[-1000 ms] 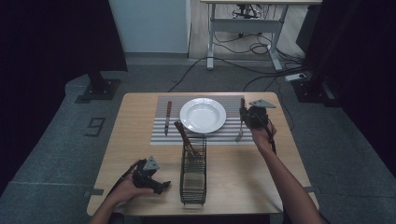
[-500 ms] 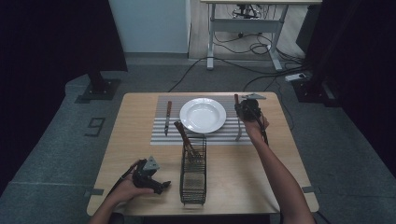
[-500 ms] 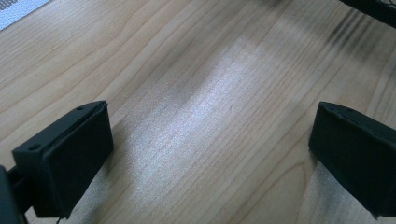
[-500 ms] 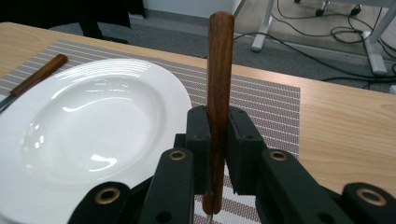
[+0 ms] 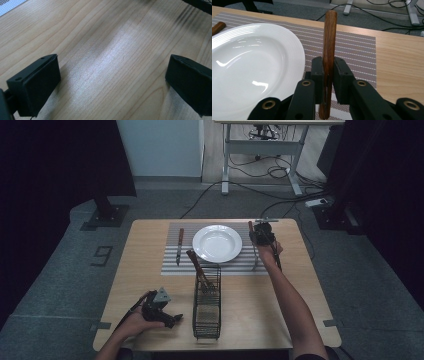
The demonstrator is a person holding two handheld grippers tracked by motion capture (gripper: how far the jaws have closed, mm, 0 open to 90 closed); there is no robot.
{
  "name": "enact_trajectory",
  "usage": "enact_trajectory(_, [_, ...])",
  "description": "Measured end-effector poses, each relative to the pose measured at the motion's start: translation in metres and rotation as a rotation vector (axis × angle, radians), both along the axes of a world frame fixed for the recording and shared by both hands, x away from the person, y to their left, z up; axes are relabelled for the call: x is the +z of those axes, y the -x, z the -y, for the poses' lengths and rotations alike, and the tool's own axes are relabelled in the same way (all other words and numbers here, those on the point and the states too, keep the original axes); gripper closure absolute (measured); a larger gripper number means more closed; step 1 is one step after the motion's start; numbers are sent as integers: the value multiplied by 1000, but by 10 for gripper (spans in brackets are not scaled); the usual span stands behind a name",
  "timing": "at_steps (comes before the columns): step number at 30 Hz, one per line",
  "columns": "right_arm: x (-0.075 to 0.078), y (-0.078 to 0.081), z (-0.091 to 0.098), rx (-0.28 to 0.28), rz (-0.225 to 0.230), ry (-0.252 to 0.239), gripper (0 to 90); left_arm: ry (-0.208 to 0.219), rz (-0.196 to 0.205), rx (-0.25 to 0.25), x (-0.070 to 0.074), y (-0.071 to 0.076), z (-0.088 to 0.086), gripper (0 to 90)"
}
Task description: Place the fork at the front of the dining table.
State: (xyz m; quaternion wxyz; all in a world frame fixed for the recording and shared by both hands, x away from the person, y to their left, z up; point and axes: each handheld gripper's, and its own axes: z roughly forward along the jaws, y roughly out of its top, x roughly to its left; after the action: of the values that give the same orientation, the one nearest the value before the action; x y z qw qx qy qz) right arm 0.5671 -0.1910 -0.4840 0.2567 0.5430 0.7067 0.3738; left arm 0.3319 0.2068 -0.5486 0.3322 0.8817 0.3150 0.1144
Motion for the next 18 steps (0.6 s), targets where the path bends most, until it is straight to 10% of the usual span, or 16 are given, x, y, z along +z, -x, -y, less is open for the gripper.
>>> enact_trajectory(18, [-30,-19,8,-59,-56,-39,785,1,0,0,0,0,0,0])
